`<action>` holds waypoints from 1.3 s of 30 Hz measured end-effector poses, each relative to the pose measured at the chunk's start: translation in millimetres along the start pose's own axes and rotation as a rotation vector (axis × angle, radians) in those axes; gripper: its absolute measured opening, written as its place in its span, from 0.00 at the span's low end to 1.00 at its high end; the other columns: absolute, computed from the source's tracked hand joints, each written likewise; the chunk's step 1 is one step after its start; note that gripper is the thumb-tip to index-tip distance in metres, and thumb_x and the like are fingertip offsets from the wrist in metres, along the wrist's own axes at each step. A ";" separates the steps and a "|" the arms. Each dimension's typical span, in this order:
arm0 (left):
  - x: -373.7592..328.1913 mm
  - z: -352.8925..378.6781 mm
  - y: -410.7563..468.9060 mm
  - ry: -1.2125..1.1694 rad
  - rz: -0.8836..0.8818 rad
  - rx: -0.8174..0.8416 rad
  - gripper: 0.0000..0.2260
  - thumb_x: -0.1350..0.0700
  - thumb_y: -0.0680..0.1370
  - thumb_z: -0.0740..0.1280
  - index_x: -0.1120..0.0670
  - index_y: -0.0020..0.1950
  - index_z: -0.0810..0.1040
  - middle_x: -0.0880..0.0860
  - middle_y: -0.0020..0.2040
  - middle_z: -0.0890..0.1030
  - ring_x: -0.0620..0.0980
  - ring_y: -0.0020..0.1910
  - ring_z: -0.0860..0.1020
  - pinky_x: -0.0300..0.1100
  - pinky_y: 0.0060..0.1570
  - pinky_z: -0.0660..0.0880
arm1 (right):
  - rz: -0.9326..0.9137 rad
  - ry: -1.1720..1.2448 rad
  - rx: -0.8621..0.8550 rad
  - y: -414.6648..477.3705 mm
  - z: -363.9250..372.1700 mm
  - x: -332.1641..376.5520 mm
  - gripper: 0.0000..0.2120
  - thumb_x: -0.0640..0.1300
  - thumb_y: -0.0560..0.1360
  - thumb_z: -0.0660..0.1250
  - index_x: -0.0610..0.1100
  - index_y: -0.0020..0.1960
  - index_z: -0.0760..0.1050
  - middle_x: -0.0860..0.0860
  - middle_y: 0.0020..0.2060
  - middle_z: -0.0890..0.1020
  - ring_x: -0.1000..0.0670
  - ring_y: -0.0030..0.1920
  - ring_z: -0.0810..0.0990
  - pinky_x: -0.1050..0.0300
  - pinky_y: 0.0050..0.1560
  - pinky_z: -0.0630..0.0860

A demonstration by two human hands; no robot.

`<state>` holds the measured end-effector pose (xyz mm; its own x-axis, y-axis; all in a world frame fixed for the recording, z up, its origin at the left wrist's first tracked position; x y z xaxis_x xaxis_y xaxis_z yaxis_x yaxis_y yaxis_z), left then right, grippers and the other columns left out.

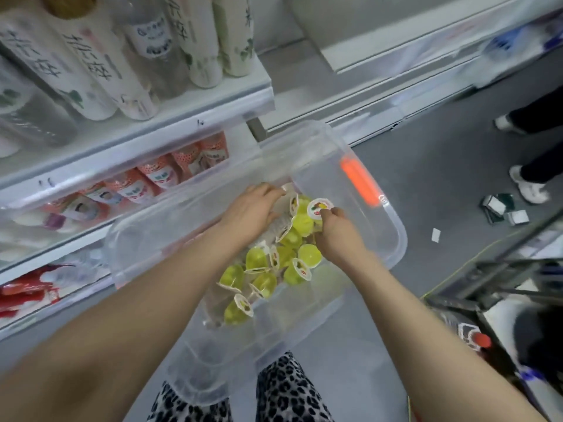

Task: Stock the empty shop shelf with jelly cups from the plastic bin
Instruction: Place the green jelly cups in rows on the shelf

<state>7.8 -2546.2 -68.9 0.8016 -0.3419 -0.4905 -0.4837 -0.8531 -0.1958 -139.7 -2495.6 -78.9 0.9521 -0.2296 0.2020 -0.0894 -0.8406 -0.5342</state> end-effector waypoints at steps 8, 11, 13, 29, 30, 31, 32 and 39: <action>-30.6 56.2 59.9 0.011 0.186 0.126 0.12 0.55 0.76 0.67 0.59 0.58 0.79 0.61 0.56 0.79 0.61 0.59 0.74 0.46 0.58 0.64 | 0.117 0.049 -0.028 -7.5 -5.4 -14.2 0.21 0.41 0.76 0.65 0.36 0.67 0.67 0.39 0.63 0.72 0.38 0.60 0.75 0.50 0.59 0.70; -10.9 61.8 56.3 -0.006 0.135 0.146 0.13 0.58 0.76 0.65 0.56 0.60 0.77 0.61 0.59 0.75 0.62 0.59 0.73 0.49 0.58 0.70 | 0.184 0.082 -0.028 -7.3 -4.5 -14.5 0.26 0.42 0.76 0.66 0.37 0.71 0.64 0.38 0.66 0.71 0.38 0.64 0.73 0.50 0.63 0.68; 1.3 62.8 46.4 0.007 0.137 0.197 0.16 0.57 0.76 0.65 0.56 0.63 0.75 0.62 0.61 0.73 0.63 0.59 0.73 0.51 0.58 0.71 | 0.209 0.107 -0.044 -4.3 -2.5 -9.5 0.29 0.40 0.75 0.67 0.37 0.73 0.62 0.37 0.66 0.70 0.36 0.63 0.73 0.48 0.64 0.70; 47.7 52.3 -10.8 0.165 0.000 0.415 0.22 0.54 0.74 0.70 0.58 0.64 0.68 0.60 0.60 0.74 0.62 0.59 0.73 0.49 0.59 0.69 | 0.339 0.008 -0.317 35.0 30.5 36.2 0.24 0.40 0.75 0.62 0.44 0.70 0.65 0.40 0.65 0.65 0.37 0.55 0.73 0.46 0.50 0.72; 48.0 49.6 -13.0 0.166 -0.008 0.420 0.22 0.54 0.74 0.70 0.58 0.65 0.68 0.60 0.61 0.73 0.63 0.60 0.73 0.49 0.59 0.69 | 0.331 -0.026 -0.332 36.5 29.7 37.2 0.23 0.40 0.75 0.62 0.44 0.69 0.66 0.40 0.66 0.64 0.37 0.55 0.72 0.45 0.50 0.72; 48.0 47.1 -15.4 0.160 -0.017 0.427 0.22 0.54 0.74 0.69 0.58 0.65 0.68 0.60 0.62 0.71 0.63 0.60 0.73 0.49 0.59 0.70 | 0.319 -0.049 -0.337 38.1 29.9 38.6 0.22 0.39 0.74 0.61 0.45 0.68 0.67 0.41 0.67 0.64 0.37 0.55 0.72 0.45 0.50 0.72; 47.8 44.3 -17.5 0.156 -0.024 0.431 0.21 0.54 0.75 0.69 0.57 0.65 0.68 0.60 0.63 0.70 0.63 0.60 0.73 0.50 0.59 0.71 | 0.308 -0.052 -0.340 39.9 30.1 39.9 0.22 0.39 0.74 0.61 0.45 0.69 0.67 0.41 0.67 0.65 0.37 0.56 0.71 0.45 0.50 0.72; 45.5 32.9 -31.6 0.141 -0.028 0.448 0.23 0.60 0.72 0.69 0.55 0.65 0.67 0.57 0.62 0.70 0.61 0.58 0.74 0.47 0.53 0.71 | 0.157 -0.042 -0.272 53.9 26.0 59.7 0.24 0.34 0.72 0.61 0.45 0.68 0.67 0.42 0.60 0.71 0.38 0.57 0.70 0.46 0.49 0.72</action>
<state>48.0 -2521.8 -113.0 0.8414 -0.3977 -0.3659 -0.5404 -0.6191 -0.5698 -80.1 -2541.9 -116.9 0.9314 -0.3507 0.0971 -0.3053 -0.8983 -0.3161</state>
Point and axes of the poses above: each hand's wrist, its own y-axis towards the middle knuckle, its own z-axis out of the palm, x = y × z, the point moved 10 cm from there along y, towards the middle knuckle
